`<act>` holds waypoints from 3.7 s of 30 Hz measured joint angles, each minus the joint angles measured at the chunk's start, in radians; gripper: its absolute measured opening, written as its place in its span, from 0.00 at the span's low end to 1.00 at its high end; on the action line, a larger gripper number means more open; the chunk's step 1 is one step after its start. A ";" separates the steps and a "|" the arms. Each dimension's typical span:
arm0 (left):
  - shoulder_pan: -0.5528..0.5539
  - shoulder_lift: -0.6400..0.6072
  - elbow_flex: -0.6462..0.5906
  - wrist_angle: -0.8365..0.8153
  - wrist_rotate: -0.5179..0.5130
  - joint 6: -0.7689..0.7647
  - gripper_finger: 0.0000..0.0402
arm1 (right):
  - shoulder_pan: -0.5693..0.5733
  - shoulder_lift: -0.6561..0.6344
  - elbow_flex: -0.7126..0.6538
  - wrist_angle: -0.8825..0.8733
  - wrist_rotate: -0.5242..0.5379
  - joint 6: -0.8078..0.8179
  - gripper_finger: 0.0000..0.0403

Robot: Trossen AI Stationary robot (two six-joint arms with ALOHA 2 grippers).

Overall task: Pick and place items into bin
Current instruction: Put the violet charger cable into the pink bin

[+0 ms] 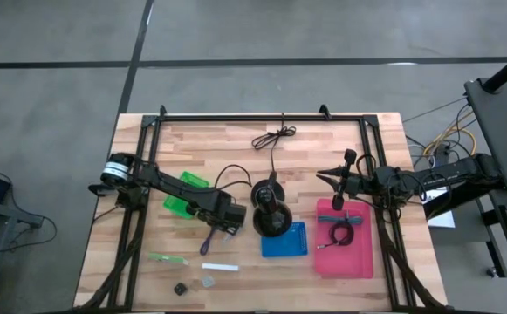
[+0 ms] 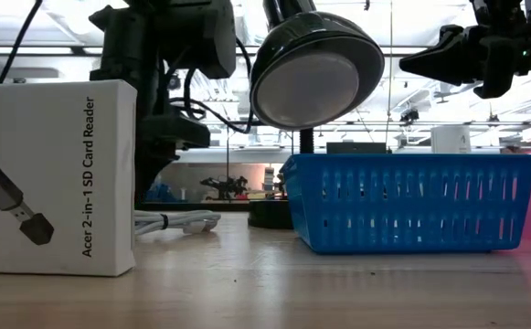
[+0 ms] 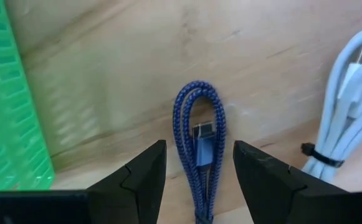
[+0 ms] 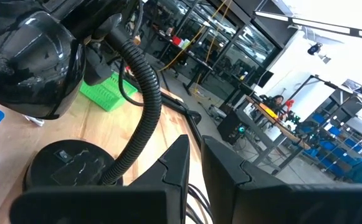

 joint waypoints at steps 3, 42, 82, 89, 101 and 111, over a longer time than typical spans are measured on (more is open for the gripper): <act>-0.001 0.000 -0.009 -0.002 -0.002 0.000 0.43 | 0.000 0.000 0.000 0.000 0.000 0.000 0.08; 0.001 -0.005 -0.089 0.087 0.003 0.064 0.20 | 0.000 0.000 0.000 0.000 0.000 -0.008 0.08; 0.009 -0.171 -0.088 0.024 0.038 0.218 0.02 | 0.000 0.000 -0.005 0.000 0.000 -0.016 0.08; 0.006 -0.182 -0.087 0.013 0.038 0.311 0.02 | -0.001 0.000 -0.007 0.000 0.000 -0.019 0.08; 0.000 -0.183 -0.084 0.022 0.050 0.507 0.02 | 0.000 0.000 -0.010 0.000 0.000 -0.019 0.08; -0.002 -0.183 -0.084 0.023 0.048 0.612 0.02 | 0.000 0.000 -0.010 0.000 0.000 -0.019 0.08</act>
